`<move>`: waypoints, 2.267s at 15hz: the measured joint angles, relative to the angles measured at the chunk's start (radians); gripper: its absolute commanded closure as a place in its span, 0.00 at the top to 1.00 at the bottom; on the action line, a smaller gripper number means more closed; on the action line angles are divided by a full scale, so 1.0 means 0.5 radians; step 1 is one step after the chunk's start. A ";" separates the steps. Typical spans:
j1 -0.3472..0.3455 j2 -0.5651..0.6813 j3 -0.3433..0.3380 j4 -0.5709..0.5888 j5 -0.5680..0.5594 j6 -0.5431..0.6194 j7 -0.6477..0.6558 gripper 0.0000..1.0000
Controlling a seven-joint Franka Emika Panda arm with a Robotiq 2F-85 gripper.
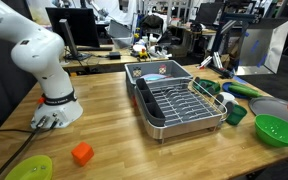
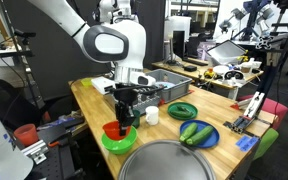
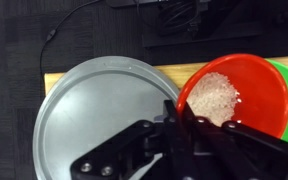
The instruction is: Pour the rice out of the orange bowl into the green bowl
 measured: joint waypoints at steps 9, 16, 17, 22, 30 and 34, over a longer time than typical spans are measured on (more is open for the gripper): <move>0.115 0.046 0.112 -0.066 -0.465 -0.003 0.651 0.02; 0.187 0.115 0.152 -0.016 -0.821 -0.137 1.137 0.02; 0.198 0.130 0.152 0.005 -0.852 -0.174 1.190 0.02; 0.256 0.200 0.168 0.109 -0.962 -0.335 1.383 0.02; 0.315 0.259 0.226 0.138 -0.970 -0.463 1.396 0.02; 0.346 0.263 0.261 0.138 -0.963 -0.523 1.396 0.02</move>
